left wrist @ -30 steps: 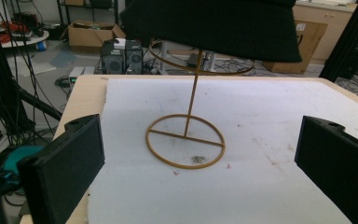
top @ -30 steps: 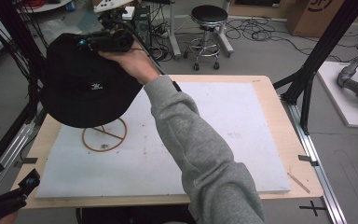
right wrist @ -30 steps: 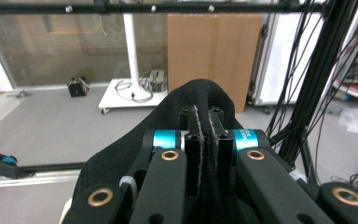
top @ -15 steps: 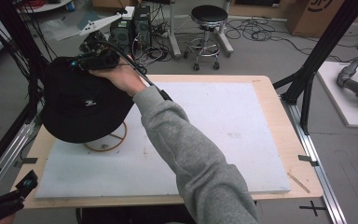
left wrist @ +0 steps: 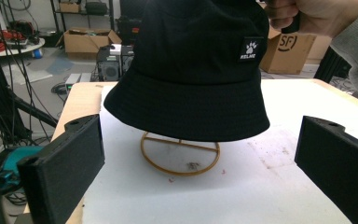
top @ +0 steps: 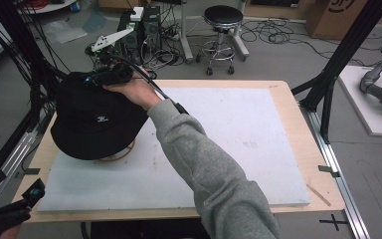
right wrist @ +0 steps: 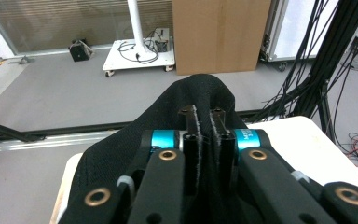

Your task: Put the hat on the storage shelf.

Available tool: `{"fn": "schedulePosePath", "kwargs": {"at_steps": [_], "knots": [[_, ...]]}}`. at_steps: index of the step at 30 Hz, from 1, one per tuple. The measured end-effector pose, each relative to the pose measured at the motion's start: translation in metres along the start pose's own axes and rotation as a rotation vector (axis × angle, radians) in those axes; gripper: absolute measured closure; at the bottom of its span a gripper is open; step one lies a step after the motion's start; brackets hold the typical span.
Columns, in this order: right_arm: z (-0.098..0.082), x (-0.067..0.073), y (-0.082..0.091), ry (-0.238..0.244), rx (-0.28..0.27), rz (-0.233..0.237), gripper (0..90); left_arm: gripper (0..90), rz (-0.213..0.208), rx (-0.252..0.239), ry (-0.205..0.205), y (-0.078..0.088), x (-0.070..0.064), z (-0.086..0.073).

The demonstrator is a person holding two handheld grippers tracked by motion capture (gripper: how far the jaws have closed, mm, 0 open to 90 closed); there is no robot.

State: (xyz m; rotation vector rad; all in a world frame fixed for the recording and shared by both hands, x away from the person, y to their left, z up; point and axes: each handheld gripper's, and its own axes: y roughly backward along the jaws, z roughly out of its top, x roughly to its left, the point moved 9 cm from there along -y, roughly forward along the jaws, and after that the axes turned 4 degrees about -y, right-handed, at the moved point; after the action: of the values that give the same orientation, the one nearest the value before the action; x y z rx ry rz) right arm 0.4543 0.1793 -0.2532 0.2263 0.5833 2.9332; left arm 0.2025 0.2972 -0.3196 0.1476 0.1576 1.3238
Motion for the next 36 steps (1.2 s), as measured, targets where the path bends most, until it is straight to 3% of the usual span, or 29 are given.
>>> {"fn": "schedulePosePath", "kwargs": {"at_steps": [5, 10, 16, 19, 27, 33, 36], "knots": [[0.0, -0.001, 0.003, 0.009, -0.01, -0.017, 70.6, 1.7, -0.003, 0.003, 0.003, -0.003, 0.001, -0.001], [0.002, -0.003, 0.009, -0.02, -0.018, -0.046, 38.9, 1.7, -0.004, 0.003, 0.001, -0.005, 0.001, 0.0], [-0.003, -0.01, 0.017, -0.041, 0.0, -0.09, 13.4, 1.7, -0.016, 0.004, -0.003, -0.009, -0.001, 0.001], [-0.006, -0.014, 0.022, -0.028, -0.006, -0.119, 11.8, 1.7, -0.024, 0.005, -0.005, -0.013, -0.001, 0.002], [-0.014, -0.022, 0.042, -0.054, -0.022, -0.163, 10.9, 1.7, -0.039, 0.002, -0.004, -0.021, 0.0, 0.005], [-0.029, -0.036, 0.069, -0.097, -0.024, -0.217, 10.9, 1.7, -0.059, -0.009, -0.003, -0.031, -0.001, 0.012], [-0.034, -0.038, 0.078, -0.098, -0.031, -0.219, 10.9, 1.7, -0.065, -0.008, 0.0, -0.036, -0.003, 0.012]]}}
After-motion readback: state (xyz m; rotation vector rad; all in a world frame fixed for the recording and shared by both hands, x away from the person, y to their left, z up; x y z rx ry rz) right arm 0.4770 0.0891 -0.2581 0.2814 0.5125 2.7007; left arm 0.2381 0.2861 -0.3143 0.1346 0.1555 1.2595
